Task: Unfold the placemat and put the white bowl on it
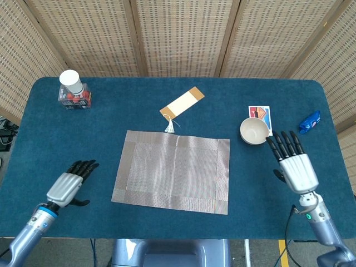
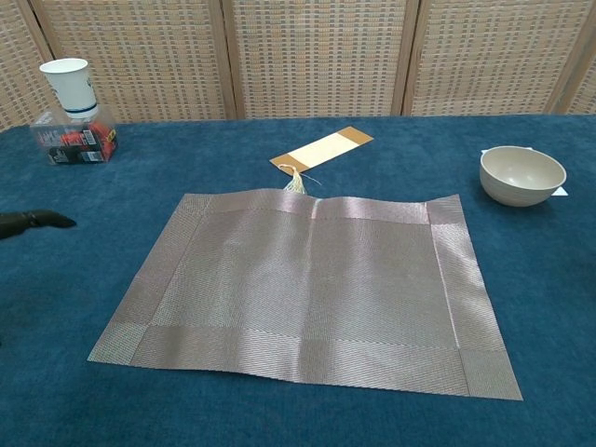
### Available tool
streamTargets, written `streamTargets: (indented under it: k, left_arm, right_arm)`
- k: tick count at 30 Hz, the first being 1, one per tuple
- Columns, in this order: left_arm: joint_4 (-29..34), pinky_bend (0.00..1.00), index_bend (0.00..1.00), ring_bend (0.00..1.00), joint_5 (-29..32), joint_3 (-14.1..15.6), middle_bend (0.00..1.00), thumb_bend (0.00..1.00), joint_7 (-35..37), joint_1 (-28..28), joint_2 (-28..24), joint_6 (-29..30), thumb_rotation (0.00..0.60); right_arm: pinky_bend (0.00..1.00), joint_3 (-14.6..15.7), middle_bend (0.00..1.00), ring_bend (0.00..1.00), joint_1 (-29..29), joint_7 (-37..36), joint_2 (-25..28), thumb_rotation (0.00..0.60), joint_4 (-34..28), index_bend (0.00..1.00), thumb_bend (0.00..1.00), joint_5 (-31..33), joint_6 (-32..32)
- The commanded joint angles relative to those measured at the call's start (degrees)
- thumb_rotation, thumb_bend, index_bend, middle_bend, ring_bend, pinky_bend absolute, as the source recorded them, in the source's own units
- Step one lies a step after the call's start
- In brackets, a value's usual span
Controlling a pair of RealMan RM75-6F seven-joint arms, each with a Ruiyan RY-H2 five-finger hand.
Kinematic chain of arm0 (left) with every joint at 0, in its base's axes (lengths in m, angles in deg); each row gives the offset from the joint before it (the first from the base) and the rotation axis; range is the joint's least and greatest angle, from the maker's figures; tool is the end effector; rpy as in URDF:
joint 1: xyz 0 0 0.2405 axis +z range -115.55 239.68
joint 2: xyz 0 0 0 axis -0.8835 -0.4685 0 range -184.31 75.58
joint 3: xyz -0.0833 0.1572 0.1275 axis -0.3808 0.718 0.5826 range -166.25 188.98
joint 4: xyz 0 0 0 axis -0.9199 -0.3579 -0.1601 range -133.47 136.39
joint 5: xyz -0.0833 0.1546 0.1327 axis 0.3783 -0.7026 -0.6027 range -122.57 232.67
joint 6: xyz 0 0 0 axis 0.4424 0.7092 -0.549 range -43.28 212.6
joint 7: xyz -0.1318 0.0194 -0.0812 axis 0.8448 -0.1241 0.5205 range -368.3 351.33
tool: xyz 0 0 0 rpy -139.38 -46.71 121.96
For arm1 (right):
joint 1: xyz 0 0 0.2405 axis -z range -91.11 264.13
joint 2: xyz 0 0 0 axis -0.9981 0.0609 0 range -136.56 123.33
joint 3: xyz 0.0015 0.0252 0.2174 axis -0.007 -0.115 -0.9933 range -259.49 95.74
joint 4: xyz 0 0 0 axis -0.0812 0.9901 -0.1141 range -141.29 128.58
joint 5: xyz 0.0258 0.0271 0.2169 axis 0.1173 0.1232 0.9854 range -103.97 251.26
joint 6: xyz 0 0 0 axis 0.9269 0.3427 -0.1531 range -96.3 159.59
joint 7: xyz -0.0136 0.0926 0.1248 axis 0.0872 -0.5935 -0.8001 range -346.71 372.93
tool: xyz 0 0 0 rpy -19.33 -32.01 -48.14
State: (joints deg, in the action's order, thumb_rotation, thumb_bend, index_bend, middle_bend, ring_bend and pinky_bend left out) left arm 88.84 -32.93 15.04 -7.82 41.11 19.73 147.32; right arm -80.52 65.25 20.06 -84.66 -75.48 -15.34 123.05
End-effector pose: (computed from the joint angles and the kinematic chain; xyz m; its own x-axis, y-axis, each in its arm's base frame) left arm -0.2469 0.2225 0.0174 0.4149 0.3922 0.8210 0.9008 -0.3040 -0.3100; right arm -0.2569 -0.2621 0.1021 0.5960 0.2333 0.7684 -0.7195 -0.2698 0.6400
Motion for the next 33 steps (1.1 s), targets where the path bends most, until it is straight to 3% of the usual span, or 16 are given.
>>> streamTargets:
  k: [1, 5, 10, 17, 24, 33]
  left_arm:
    - [-2.3, 0.0, 0.01, 0.0, -1.9, 1.3, 0.0, 0.0, 1.4, -0.2, 2.6, -0.1, 0.6]
    - [-3.5, 0.0, 0.08, 0.0, -2.4, 1.4, 0.0, 0.0, 0.9, -0.4, 4.8, -0.1, 0.6]
    - [-4.0, 0.0, 0.18, 0.0, -2.9, 1.1, 0.0, 0.11, 0.2, -0.4, 6.5, 0.8, 0.6]
    - [-5.1, 0.0, 0.28, 0.0, -2.4, 0.1, 0.0, 0.17, -2.0, -1.0, 8.9, 0.7, 0.6]
    - [-6.6, 0.0, 0.29, 0.0, -1.3, -1.0, 0.0, 0.21, -4.5, -1.6, 11.5, 0.5, 0.6]
    - [-11.7, 0.0, 0.3, 0.0, -1.7, -0.3, 0.0, 0.21, -3.4, -2.0, 15.9, -0.1, 0.6]
  right_arm:
    - [0.0, 0.8, 0.0, 0.0, 5.0, -4.1, 1.6, 0.6, -4.5, 0.05, 0.0, 1.9, 3.6]
    - [0.0, 0.7, 0.0, 0.0, 7.6, -3.6, 1.8, 0.6, -6.2, 0.04, 0.0, 1.3, 6.1]
    - [0.0, 0.5, 0.0, 0.0, 9.3, -4.3, 1.6, 0.6, -6.5, 0.04, 0.0, -0.4, 8.0]
    - [0.0, -0.2, 0.0, 0.0, 10.3, -6.2, 1.9, 0.6, -6.1, 0.04, 0.0, -0.8, 7.6]
    - [0.0, -1.2, 0.0, 0.0, 10.9, -7.8, 2.4, 0.6, -5.8, 0.05, 0.0, -1.2, 7.0]
    - [0.0, -2.3, 0.0, 0.0, 11.5, -8.2, 2.6, 0.6, -6.0, 0.06, 0.0, -2.0, 6.5]
